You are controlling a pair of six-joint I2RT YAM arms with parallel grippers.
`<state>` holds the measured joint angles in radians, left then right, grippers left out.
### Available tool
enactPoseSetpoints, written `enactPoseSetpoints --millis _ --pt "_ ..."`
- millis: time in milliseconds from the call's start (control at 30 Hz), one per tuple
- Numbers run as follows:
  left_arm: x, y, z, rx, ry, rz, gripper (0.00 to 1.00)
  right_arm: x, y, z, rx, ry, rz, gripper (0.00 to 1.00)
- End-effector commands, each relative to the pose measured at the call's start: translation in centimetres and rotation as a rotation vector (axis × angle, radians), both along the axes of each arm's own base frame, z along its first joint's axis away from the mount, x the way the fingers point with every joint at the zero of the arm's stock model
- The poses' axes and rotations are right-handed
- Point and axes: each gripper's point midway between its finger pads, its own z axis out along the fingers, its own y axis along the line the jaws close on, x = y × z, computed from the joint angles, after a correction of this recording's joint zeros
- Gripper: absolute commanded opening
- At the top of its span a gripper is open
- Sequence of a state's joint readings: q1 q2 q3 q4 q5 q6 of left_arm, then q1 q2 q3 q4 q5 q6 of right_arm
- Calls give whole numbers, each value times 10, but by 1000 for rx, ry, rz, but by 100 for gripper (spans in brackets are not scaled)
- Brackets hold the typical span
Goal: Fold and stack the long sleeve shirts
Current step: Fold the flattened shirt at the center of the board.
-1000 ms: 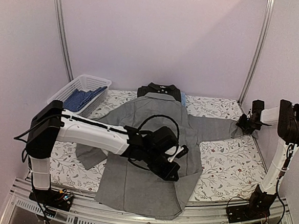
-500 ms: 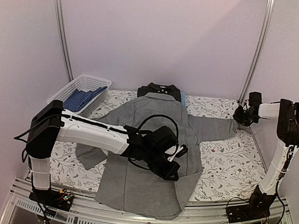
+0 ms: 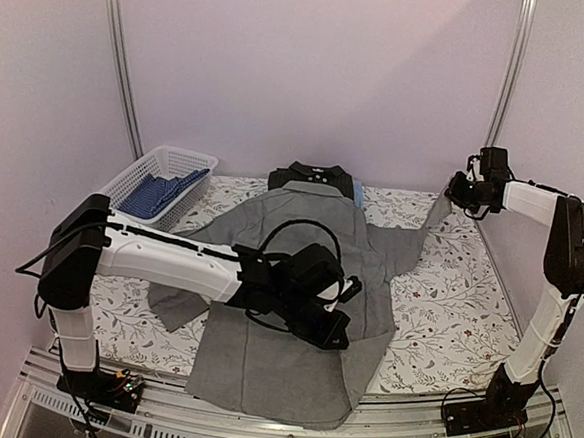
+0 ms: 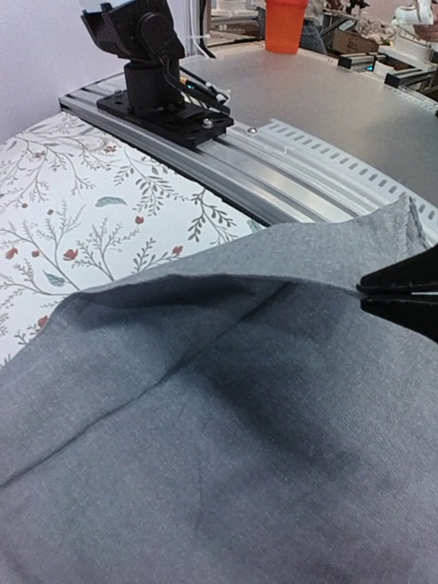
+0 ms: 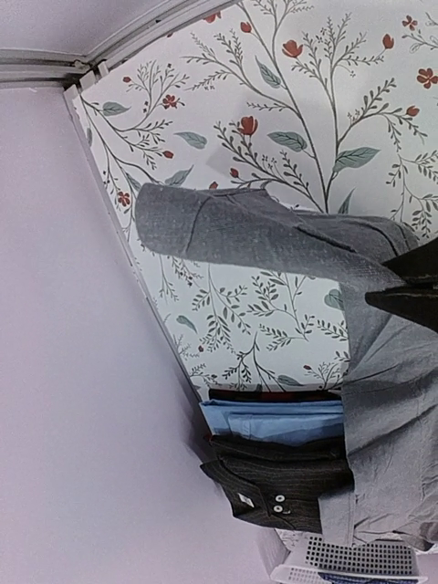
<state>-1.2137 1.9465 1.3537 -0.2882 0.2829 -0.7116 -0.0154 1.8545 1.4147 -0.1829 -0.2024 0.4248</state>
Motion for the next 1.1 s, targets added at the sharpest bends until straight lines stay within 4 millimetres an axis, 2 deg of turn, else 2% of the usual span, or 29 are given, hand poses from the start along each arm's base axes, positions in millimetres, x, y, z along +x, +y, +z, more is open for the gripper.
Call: enactPoseSetpoints --millis 0,100,233,400,633,800,967,1067 --pt "2 2 22 -52 -36 37 0 -8 25 4 6 12 76 0" --pt "-1 4 22 -48 -44 41 0 -10 57 13 11 -11 144 0" --pt "-12 9 20 -36 -51 39 0 -13 101 47 23 -83 217 0" --pt "-24 19 15 -12 -60 53 0 -20 169 93 55 -181 333 0" --pt "-35 36 16 5 -78 70 0 -38 269 142 155 -296 502 0" --pt "-51 50 16 21 -86 58 0 -48 322 157 200 -346 574 0" --pt "-68 62 9 53 -81 39 0 -56 362 171 232 -392 628 0" --pt "-76 67 6 66 -69 29 0 -57 382 166 239 -392 661 0"
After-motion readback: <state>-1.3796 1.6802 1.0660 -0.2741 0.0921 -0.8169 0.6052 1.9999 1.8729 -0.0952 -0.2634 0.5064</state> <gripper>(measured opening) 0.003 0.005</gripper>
